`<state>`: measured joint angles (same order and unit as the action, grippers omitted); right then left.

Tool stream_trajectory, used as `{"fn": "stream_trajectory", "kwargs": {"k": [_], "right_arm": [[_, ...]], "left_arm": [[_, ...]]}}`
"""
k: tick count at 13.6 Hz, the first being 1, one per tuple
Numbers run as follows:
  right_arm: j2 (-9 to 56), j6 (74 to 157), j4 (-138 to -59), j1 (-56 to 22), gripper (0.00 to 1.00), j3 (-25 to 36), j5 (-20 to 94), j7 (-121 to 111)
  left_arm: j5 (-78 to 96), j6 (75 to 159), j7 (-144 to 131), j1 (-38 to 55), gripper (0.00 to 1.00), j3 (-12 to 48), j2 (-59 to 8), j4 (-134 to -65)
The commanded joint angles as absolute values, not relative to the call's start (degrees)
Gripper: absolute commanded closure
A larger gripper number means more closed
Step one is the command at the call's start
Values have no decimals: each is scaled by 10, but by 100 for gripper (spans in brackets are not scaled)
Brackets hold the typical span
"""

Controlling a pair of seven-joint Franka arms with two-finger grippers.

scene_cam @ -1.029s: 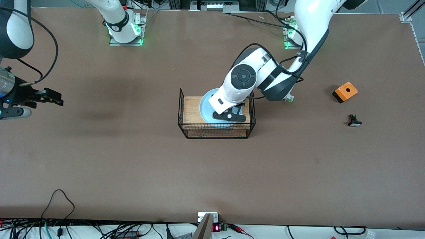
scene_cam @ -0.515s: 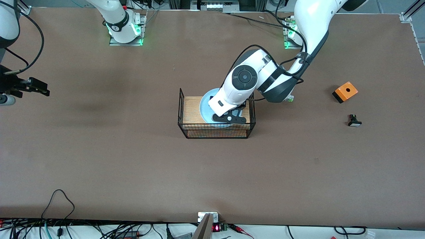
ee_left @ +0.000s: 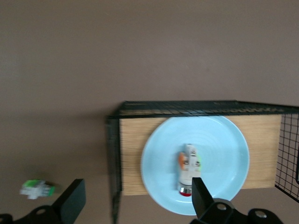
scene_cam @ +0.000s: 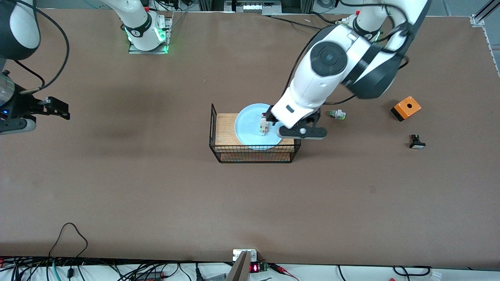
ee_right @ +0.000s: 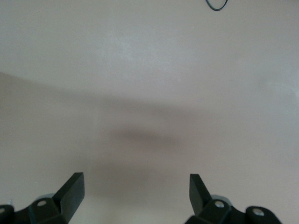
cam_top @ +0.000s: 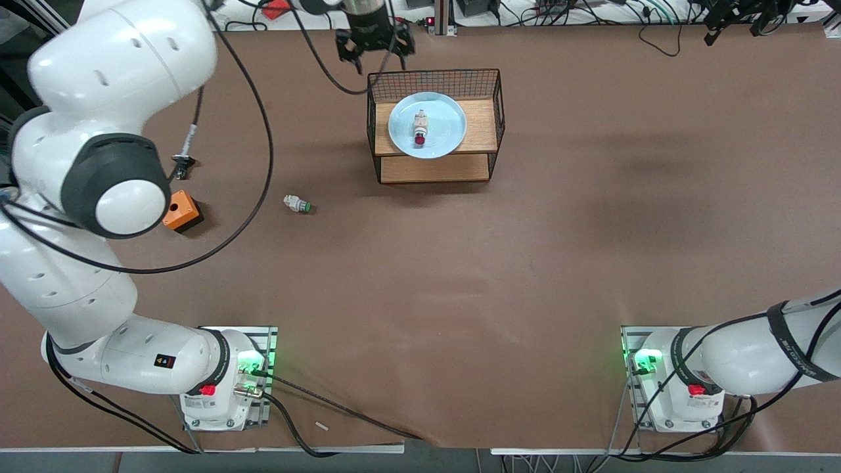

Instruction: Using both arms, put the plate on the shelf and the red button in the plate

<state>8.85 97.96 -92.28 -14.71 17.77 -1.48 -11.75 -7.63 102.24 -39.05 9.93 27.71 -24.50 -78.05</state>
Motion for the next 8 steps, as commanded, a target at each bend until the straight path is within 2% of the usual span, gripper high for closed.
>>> {"fn": "stream_trajectory", "kwargs": {"k": [1, 4, 6, 8], "right_arm": [[104, 948, -901, -137, 1, 183, 18, -92], [101, 930, -902, -137, 0, 183, 22, -109], [91, 879, -894, -137, 0, 186, 20, -134], [83, 846, -892, -135, 0, 186, 25, -170]], "left_arm": [[-99, 978, -395, 51, 0, 278, -180, -795], [-92, 922, -370, -39, 0, 288, -155, -780], [-98, 885, -297, -52, 0, 280, -155, -745], [-91, 877, -270, -73, 0, 279, -156, -744]]}}
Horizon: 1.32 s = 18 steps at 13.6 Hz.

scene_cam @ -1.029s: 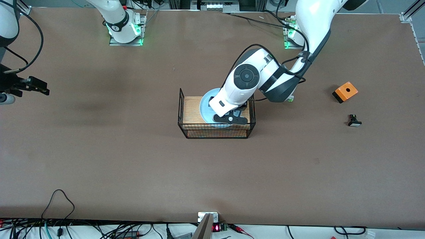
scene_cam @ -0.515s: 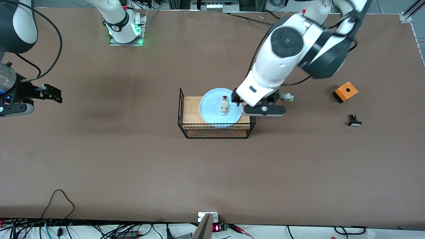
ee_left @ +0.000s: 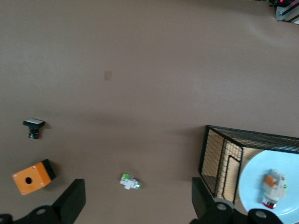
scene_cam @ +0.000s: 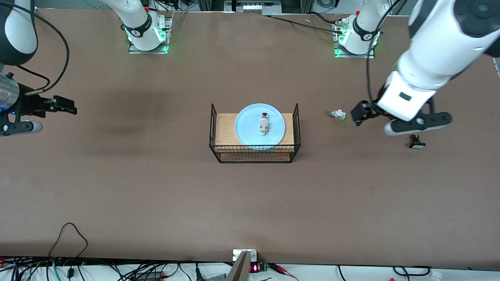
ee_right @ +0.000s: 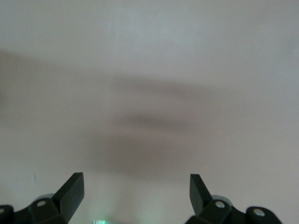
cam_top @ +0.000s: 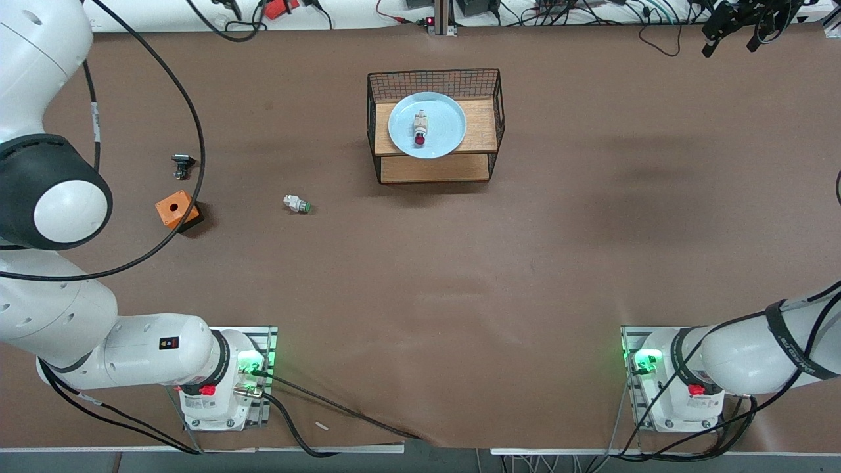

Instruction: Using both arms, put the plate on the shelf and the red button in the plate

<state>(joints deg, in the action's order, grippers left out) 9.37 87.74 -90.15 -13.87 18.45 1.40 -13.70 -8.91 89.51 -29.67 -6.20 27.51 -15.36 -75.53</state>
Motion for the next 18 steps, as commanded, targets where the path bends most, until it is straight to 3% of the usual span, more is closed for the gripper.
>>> {"fn": "stream_trajectory", "kwargs": {"k": [1, 5, 8, 9, 11, 12, 18], "right_arm": [[83, 847, -889, -135, 0, 186, 27, -171], [84, 846, -867, -145, 0, 183, 18, -170], [80, 855, -875, -119, 0, 177, 10, -180], [72, 859, -885, -74, 0, 128, -1, -179], [69, 860, -886, 41, 0, 8, -13, -179], [68, 860, -886, 52, 0, -10, -38, -178], [74, 851, -883, 49, 0, -5, -56, -169]], "left_arm": [[-90, 877, -270, -83, 0, 279, -156, -744], [-74, 886, -263, -79, 0, 259, -153, -770], [10, 893, -167, 8, 0, 85, -129, -798], [24, 906, -110, 29, 0, 40, -120, -819], [25, 922, -60, 31, 0, 16, -108, -850], [24, 922, -57, 31, 0, 7, -105, -855], [18, 972, -9, 22, 0, 6, -89, -892]]}}
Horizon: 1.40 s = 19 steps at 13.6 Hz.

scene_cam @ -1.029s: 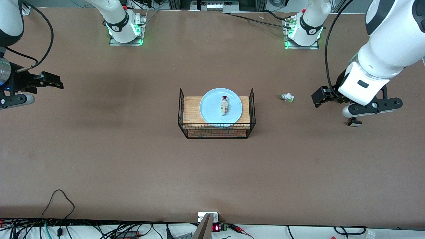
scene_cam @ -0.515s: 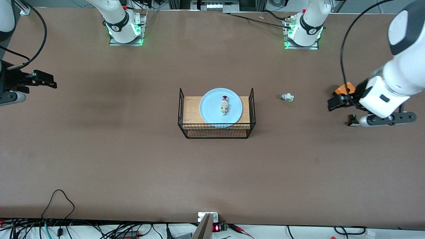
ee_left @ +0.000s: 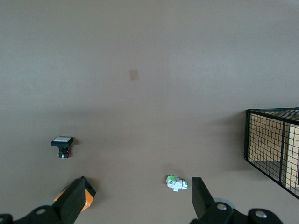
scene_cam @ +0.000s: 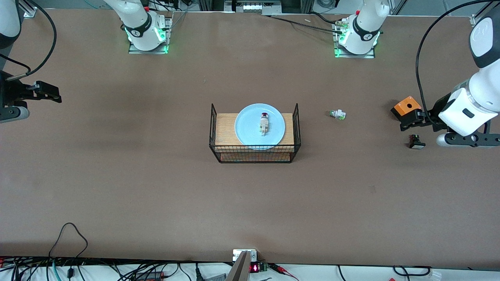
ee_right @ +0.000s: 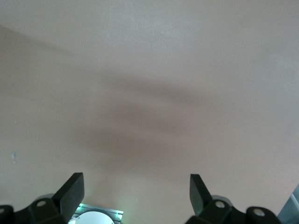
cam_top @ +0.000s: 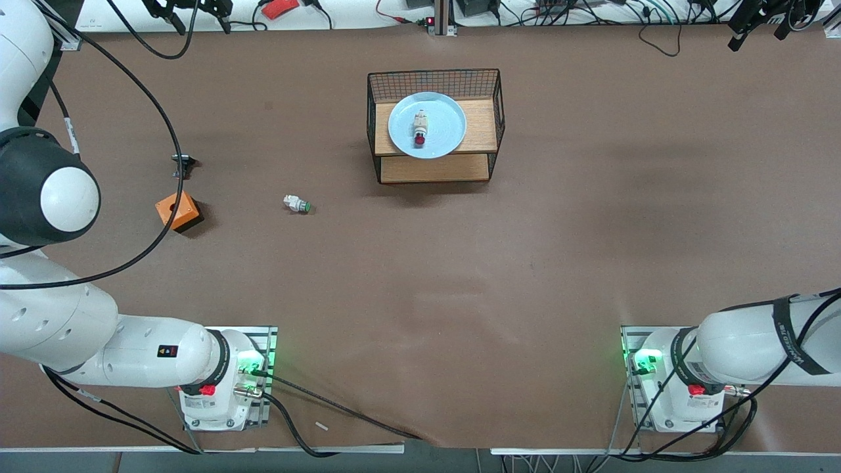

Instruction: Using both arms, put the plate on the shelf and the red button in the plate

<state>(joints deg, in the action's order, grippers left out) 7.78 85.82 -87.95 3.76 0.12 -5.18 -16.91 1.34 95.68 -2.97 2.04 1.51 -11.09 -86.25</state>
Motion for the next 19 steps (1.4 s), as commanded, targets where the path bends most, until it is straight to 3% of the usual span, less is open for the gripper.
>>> {"fn": "stream_trajectory", "kwargs": {"k": [1, 19], "right_arm": [[74, 841, -882, 47, 0, -5, -55, -168], [77, 832, -877, 45, 0, -7, -54, -158]], "left_arm": [[18, 971, -14, 21, 0, 6, -89, -892], [16, 946, 6, -31, 0, 12, -57, -884]]}}
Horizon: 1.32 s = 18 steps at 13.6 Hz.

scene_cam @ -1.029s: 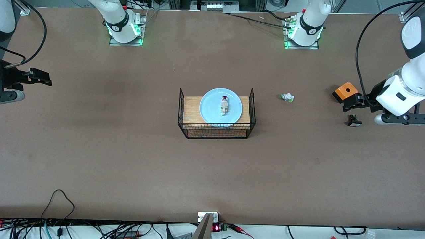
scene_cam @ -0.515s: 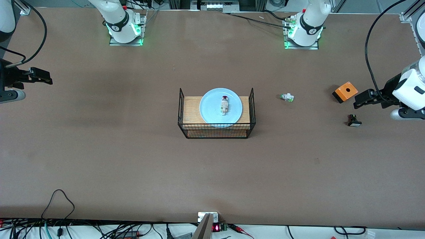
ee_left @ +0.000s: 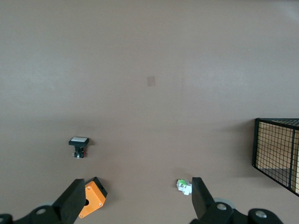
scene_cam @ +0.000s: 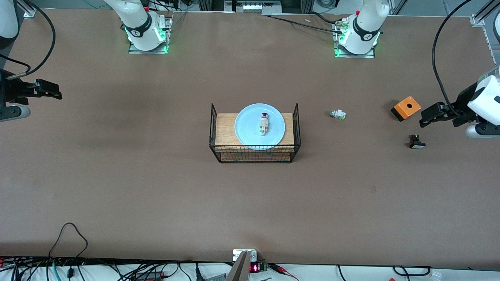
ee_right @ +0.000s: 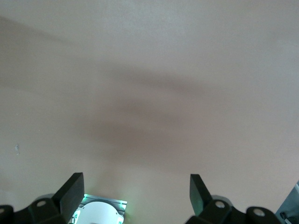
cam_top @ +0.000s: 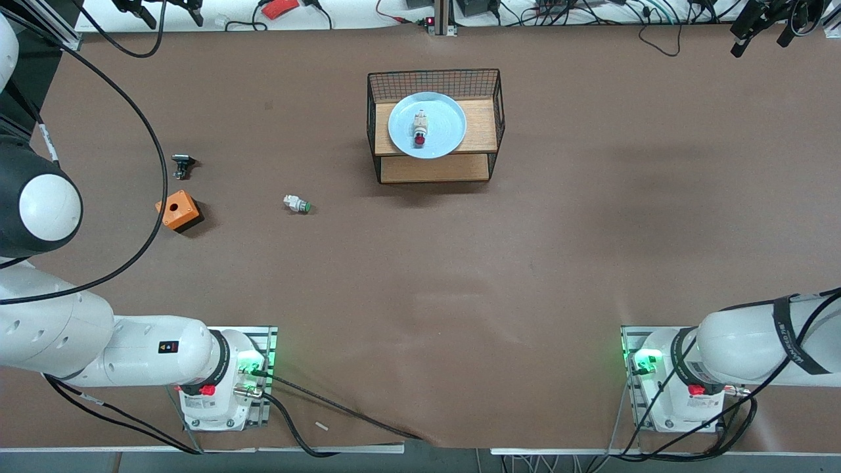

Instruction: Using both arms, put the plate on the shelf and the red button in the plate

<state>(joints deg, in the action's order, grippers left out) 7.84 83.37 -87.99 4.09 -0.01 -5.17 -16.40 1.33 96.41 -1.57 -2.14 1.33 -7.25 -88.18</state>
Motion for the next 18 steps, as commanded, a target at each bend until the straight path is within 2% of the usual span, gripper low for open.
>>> {"fn": "stream_trajectory", "kwargs": {"k": [1, 7, 18], "right_arm": [[77, 832, -877, 45, 0, -7, -54, -158], [78, 832, -877, 47, 0, -7, -54, -158], [78, 832, -877, 48, 0, -6, -54, -158]], "left_arm": [[16, 938, 13, -32, 0, 11, -53, -884], [38, 902, 11, -42, 0, 10, -47, -884], [40, 917, 18, -80, 0, 12, -43, -878]]}}
